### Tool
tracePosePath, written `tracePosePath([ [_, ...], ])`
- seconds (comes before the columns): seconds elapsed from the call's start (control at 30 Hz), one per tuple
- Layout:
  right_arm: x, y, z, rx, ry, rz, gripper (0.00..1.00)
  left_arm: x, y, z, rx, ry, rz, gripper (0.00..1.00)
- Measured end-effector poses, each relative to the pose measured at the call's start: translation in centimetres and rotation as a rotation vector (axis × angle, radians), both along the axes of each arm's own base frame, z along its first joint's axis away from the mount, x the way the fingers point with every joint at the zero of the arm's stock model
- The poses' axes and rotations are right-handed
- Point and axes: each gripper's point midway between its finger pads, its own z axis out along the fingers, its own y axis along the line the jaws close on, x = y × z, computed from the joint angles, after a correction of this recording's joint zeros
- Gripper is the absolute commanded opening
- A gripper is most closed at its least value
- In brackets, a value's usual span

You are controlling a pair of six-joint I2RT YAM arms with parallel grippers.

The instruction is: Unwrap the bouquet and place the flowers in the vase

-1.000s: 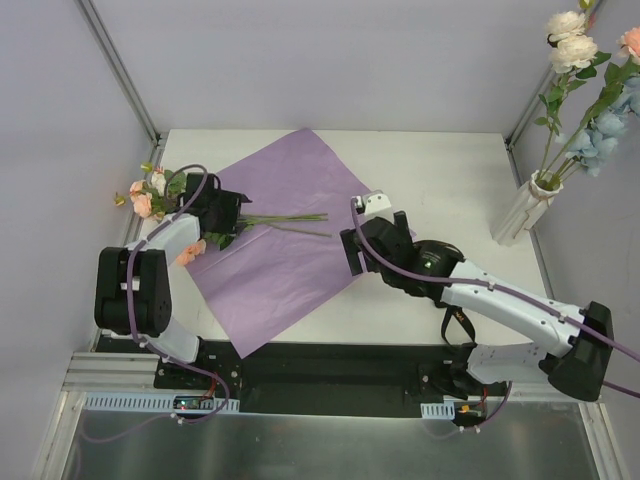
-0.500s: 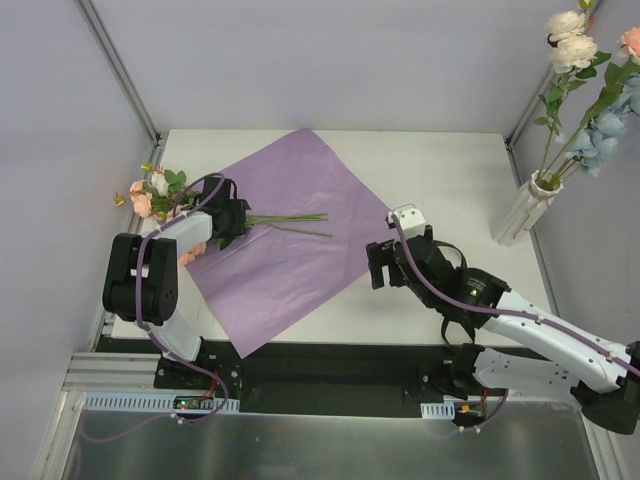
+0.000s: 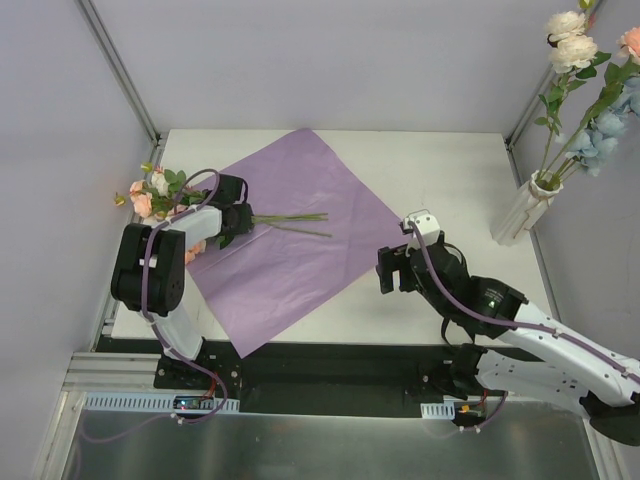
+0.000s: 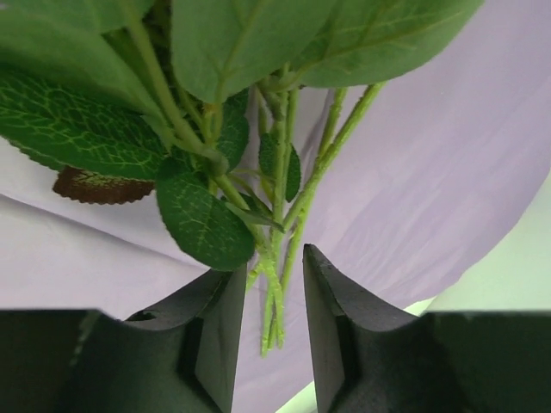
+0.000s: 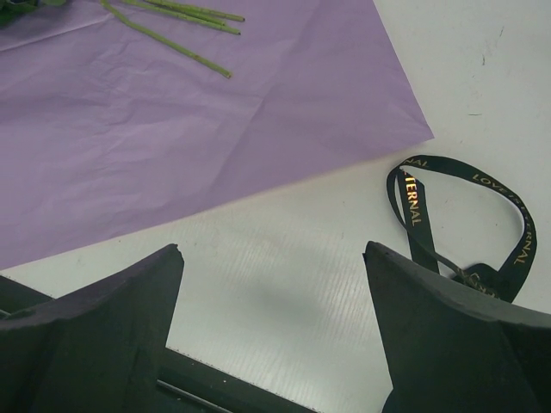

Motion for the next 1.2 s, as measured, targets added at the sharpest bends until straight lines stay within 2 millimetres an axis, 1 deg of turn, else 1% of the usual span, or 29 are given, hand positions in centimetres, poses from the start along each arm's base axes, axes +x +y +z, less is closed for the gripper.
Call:
tracePosePath([
  [0.17,-0.1,-0.1,0.0,-0.002,0.002,0.004,0.90,-0.6,-0.2,-1.3,-0.001,0.046,0.020,0.26],
  [0.2,-0.1,-0.2,-0.1,-0.004,0.002,0.004,0.89,-0.7,-0.2,-1.4,-0.001,0.050,0.026,0.19],
  [0.27,-0.2,-0.2,-0.1,-0.013,0.003,0.007,0.90,-0.7,-0.1,-1.6,0.001,0.054,0.037,0.13],
  [0.3,-0.2,-0.3,-0.2,-0.018,0.003,0.009,0.89,-0.7,-0.1,-1.6,0.005,0.052,0.039,0.07],
  [0.37,-0.2,-0.2,-0.3,-0.026,0.005,0.015,0.90,-0.5,-0.1,-1.4,0.009,0.045,0.045,0.01],
  [0.4,-0.2,-0.1,-0.4,-0.030,0.008,0.019,0.90,-0.4,-0.1,-1.3,0.011,0.043,0.044,0.00],
  [0.57,-0.2,0.4,-1.3,-0.067,0.032,0.042,0.90,-0.1,0.2,-0.8,0.030,0.032,0.046,0.00],
  [0.63,-0.3,0.6,-1.5,-0.068,0.041,0.052,0.89,-0.2,0.3,-0.2,0.032,0.022,0.043,0.00],
  [0.73,-0.4,0.7,-1.5,-0.063,0.046,0.060,0.90,-0.1,0.2,1.3,0.033,-0.013,0.031,0.00],
  [0.87,-0.4,0.7,-1.5,-0.064,0.046,0.059,0.90,0.1,0.0,4.9,0.025,-0.100,0.013,0.00],
  [0.93,-0.4,0.6,-1.5,-0.067,0.046,0.056,0.90,-0.1,-0.5,6.7,0.024,-0.144,-0.009,0.00],
  [1.1,-0.1,0.9,-1.8,-0.072,0.070,0.061,0.92,-1.1,-1.8,10.5,0.046,-0.245,-0.082,0.00],
  [1.2,0.3,1.0,-1.5,-0.029,0.111,0.073,0.93,-2.3,-2.6,12.9,0.067,-0.312,-0.134,0.00],
])
